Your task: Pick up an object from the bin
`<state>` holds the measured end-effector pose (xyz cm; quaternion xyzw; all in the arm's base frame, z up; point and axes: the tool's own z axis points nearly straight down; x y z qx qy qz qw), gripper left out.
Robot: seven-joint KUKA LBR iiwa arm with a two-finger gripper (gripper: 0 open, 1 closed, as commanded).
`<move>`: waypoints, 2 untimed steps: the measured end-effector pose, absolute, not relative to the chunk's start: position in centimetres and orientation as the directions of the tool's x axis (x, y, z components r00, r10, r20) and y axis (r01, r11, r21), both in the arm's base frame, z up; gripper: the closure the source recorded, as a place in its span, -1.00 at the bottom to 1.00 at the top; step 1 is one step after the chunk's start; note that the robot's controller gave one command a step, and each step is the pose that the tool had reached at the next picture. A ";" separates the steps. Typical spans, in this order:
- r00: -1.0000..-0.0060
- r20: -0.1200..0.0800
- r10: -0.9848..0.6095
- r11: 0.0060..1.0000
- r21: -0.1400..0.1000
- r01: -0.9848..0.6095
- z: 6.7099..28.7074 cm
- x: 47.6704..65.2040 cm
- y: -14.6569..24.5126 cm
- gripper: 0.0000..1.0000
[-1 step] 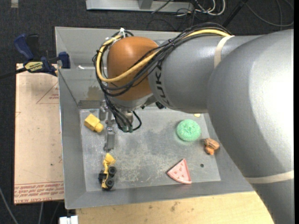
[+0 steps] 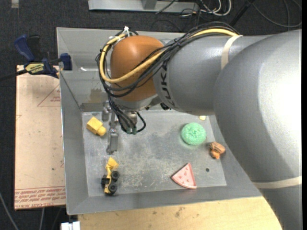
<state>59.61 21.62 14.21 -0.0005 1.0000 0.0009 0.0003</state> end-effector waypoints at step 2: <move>-1.000 -0.001 -0.010 1.000 0.001 -0.010 12.1 60.8 21.6 -1.00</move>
Offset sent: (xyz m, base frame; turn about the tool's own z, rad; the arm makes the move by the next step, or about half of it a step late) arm 0.0279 -0.0006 -0.0261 -0.3280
